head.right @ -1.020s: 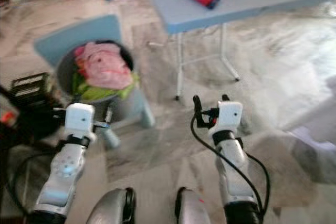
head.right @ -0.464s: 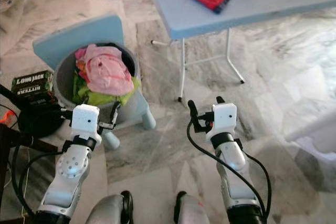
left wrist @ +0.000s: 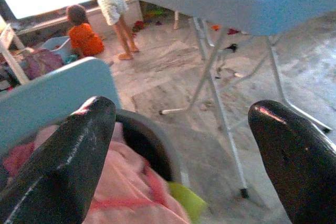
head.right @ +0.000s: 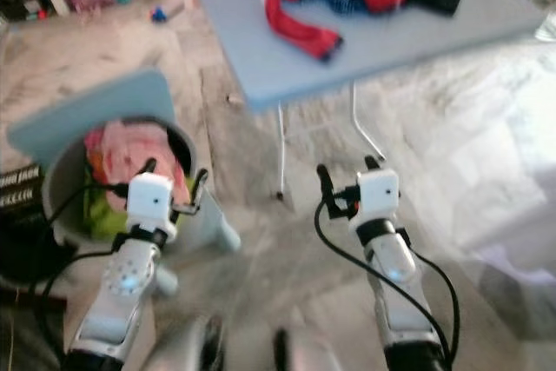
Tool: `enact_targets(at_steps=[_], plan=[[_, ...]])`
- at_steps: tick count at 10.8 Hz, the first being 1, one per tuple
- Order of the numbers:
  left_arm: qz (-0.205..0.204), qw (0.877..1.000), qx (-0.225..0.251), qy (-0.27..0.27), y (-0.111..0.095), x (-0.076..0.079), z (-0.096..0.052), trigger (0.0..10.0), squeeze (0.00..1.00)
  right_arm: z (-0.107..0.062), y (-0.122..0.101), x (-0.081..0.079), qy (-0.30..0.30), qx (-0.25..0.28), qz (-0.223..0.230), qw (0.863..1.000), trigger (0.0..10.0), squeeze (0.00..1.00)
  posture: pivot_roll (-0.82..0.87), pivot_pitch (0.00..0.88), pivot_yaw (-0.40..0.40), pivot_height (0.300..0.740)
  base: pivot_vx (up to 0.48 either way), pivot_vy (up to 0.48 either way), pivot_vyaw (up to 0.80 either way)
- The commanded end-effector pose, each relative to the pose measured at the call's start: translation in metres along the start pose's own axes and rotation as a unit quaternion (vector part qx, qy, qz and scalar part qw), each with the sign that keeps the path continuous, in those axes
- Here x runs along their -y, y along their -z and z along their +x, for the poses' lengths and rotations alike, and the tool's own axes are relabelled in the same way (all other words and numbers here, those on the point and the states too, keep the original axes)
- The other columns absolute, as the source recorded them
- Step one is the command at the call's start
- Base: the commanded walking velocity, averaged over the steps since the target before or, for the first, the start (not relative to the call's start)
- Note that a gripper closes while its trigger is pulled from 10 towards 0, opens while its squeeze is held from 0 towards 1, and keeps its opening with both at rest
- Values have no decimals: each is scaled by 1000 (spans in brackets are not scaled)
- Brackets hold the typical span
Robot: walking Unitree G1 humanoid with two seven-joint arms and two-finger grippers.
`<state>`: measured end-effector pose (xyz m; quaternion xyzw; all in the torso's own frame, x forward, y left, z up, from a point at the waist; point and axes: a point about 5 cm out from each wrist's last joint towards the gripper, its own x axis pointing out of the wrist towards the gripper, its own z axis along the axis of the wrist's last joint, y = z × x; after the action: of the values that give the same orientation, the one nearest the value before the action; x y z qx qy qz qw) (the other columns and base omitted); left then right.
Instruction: Hang hanger
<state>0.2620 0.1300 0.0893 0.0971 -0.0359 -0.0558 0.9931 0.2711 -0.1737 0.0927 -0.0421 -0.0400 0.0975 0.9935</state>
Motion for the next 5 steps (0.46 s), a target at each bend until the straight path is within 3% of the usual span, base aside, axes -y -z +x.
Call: enact_targets(at_steps=[1, 3, 5], plan=[[10, 1000, -15, -11, 6, -6, -3, 10000, 0, -1, 1, -5, -7, -2, 3, 1000, 10000, 0, -21, 209, -19, 740, 244, 0, 0], [12, 1000, -18, -22, 7, -5, -3, 10000, 0, -2, 0, -6, -10, 1, -2, 1000, 10000, 0, -21, 211, -19, 740, 0, 0, 800], [13, 998, -47, -31, 13, -5, -2, 10000, 0, -1, 1, -5, -5, -1, 3, 1000, 10000, 0, -22, 211, -19, 740, 0, 0, 0]])
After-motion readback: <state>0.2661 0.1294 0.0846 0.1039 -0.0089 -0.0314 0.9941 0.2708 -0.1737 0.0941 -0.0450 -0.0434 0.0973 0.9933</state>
